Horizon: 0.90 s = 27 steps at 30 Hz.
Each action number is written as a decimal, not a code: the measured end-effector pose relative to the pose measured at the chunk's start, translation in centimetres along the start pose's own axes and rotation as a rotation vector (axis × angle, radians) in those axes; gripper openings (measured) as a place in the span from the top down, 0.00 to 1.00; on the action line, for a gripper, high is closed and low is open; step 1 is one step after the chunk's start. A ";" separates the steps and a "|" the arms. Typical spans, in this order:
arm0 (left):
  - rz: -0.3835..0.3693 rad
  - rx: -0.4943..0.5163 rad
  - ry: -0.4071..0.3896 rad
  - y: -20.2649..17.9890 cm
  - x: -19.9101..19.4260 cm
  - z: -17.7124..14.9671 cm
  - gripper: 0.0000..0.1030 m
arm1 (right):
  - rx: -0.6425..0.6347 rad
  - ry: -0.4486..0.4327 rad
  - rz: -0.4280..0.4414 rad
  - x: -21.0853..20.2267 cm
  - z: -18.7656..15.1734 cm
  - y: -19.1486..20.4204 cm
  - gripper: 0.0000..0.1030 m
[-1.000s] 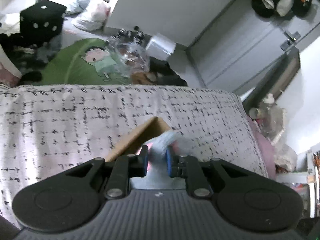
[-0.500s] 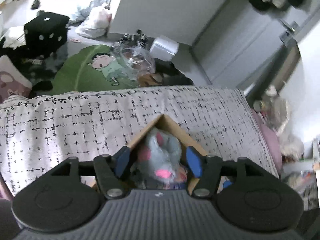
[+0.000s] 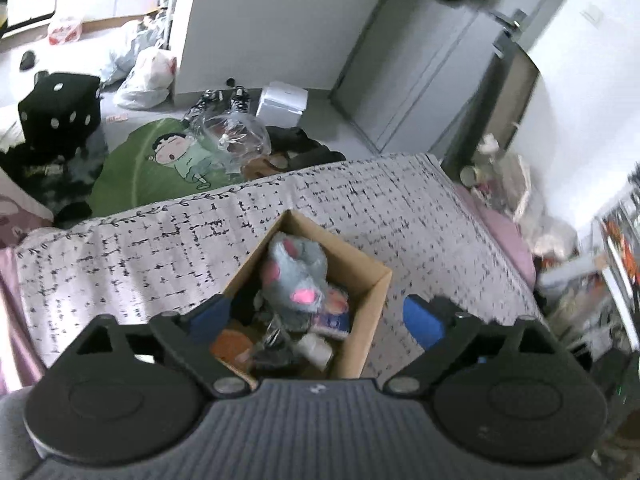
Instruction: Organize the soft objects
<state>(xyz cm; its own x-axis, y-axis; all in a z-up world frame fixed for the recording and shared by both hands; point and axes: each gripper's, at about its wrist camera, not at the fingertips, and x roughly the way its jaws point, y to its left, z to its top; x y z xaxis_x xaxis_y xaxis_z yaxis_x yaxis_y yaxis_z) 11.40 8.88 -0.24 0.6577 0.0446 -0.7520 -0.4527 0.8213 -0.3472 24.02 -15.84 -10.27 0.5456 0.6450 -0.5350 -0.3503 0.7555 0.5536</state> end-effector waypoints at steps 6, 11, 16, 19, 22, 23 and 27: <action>-0.001 0.035 -0.010 0.5 -2.7 -1.6 0.06 | -0.052 -0.010 -0.067 -2.4 -0.4 1.5 0.00; -0.015 0.085 -0.017 0.6 -4.8 -2.9 0.05 | -0.111 0.004 -0.135 -4.8 -0.7 2.8 0.00; -0.018 0.114 -0.038 0.9 -7.6 -4.1 0.01 | -0.167 0.007 -0.214 -7.7 -0.8 4.9 0.00; -0.013 0.128 -0.060 1.1 -9.3 -4.5 0.01 | -0.205 -0.002 -0.212 -9.3 -1.3 6.3 0.00; -0.018 0.145 -0.063 1.2 -10.6 -4.9 0.01 | -0.217 -0.021 -0.239 -10.8 -1.6 7.6 0.00; -0.019 0.148 -0.065 1.2 -10.9 -5.1 0.01 | -0.213 -0.025 -0.253 -11.2 -1.4 7.9 0.00; -0.007 0.150 -0.085 1.4 -12.7 -5.7 0.01 | -0.198 -0.049 -0.294 -13.1 -1.6 9.1 0.00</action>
<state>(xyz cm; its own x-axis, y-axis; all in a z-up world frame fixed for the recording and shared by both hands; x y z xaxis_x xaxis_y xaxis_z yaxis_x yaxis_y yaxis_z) -1.04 6.25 5.64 0.7120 0.0810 -0.6975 -0.3566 0.8974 -0.2599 12.42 -17.22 0.78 0.6793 0.3943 -0.6189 -0.3108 0.9186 0.2440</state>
